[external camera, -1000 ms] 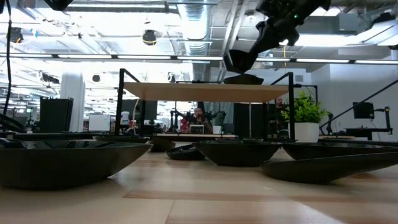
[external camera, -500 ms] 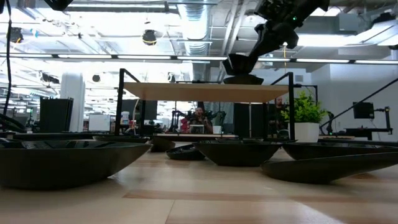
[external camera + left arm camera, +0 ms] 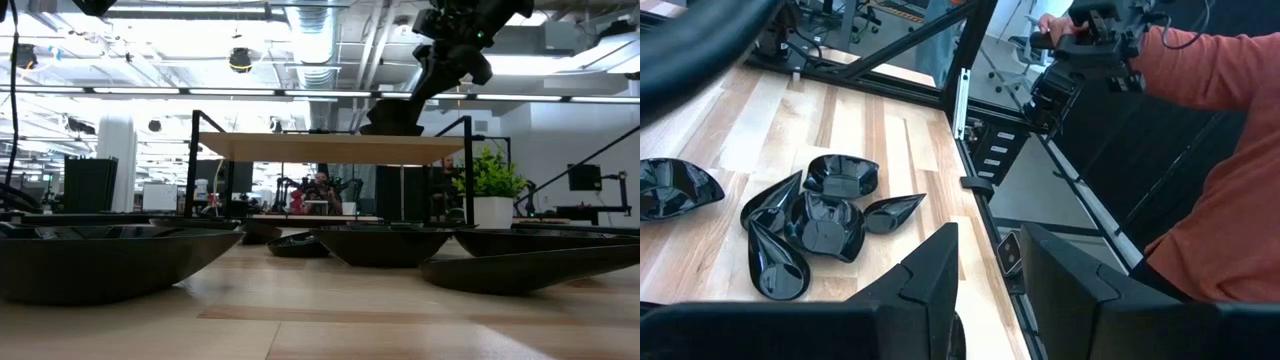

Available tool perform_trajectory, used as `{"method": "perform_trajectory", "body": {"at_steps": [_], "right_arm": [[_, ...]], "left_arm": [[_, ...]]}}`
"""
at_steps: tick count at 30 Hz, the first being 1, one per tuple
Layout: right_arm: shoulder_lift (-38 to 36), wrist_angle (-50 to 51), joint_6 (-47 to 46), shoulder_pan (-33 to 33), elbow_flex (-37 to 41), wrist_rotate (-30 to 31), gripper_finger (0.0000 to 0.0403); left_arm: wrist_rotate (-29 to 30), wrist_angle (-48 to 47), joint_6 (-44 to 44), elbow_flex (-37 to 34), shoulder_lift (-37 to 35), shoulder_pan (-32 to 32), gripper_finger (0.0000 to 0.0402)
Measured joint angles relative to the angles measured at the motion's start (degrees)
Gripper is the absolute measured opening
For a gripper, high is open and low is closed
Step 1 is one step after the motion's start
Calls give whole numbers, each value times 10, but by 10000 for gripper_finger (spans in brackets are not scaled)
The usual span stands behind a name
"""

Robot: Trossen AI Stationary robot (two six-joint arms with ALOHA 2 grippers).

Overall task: Pick & Place Mini shaped plates
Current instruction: Stack the black distorted square plate on the black distorted square plate on the shelf

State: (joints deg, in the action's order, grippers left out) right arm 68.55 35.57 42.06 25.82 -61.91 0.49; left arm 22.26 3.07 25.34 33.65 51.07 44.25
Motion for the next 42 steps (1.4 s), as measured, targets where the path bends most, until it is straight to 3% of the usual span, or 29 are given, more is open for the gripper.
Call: {"method": "perform_trajectory", "body": {"at_steps": [11, 26, 42], "right_arm": [[0, 0, -14, 0, 0, -3, 8], [0, 0, -31, 0, 0, -1, 61], [0, -37, -31, -33, 0, 89, 61]], "left_arm": [[0, 5, 0, 0, 0, 0, 113], [0, 9, 0, 0, 0, 0, 113], [0, 11, 0, 0, 0, 0, 113]]}}
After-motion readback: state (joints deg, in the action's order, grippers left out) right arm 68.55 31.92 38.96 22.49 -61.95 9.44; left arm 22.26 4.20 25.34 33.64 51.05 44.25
